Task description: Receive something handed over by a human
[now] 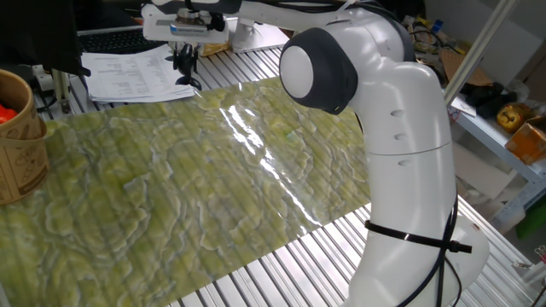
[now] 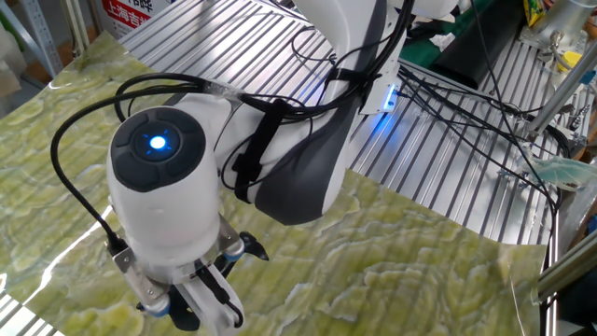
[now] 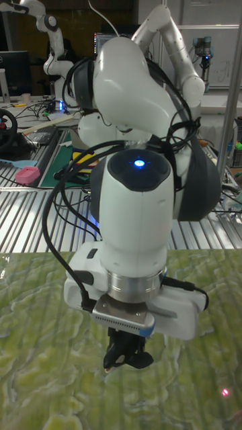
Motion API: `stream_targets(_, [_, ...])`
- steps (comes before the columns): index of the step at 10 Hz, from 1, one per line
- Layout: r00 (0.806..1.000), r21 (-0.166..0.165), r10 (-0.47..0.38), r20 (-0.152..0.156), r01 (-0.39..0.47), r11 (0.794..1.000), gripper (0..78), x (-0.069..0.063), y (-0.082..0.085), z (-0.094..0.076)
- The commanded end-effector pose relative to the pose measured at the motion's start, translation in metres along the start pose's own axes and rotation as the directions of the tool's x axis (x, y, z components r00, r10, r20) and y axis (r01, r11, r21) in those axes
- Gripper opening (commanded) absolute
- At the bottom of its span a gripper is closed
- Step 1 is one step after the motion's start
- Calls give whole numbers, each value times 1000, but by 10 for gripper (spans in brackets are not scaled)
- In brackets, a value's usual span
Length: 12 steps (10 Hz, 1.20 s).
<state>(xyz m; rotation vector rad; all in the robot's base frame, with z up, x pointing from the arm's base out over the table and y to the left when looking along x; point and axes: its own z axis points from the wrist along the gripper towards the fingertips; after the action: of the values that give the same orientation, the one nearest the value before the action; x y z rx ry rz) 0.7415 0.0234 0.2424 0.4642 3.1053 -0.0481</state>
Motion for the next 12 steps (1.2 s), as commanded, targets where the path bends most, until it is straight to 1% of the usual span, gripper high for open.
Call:
stream_targets(1, [1000,-8,-4,3,4,1000,13,-1,0,-3])
stream_targets(6, [1000,-10,-14,-7,14,1000,13,-1,0,-3])
stream_targets(9, [999,-7,-33,-11,33,999,13,18,-12,1])
stream_targets(10, [999,12,-33,-12,33,999,13,26,-10,4])
stream_targets(12, [999,1,-43,-12,43,999,13,28,-10,10])
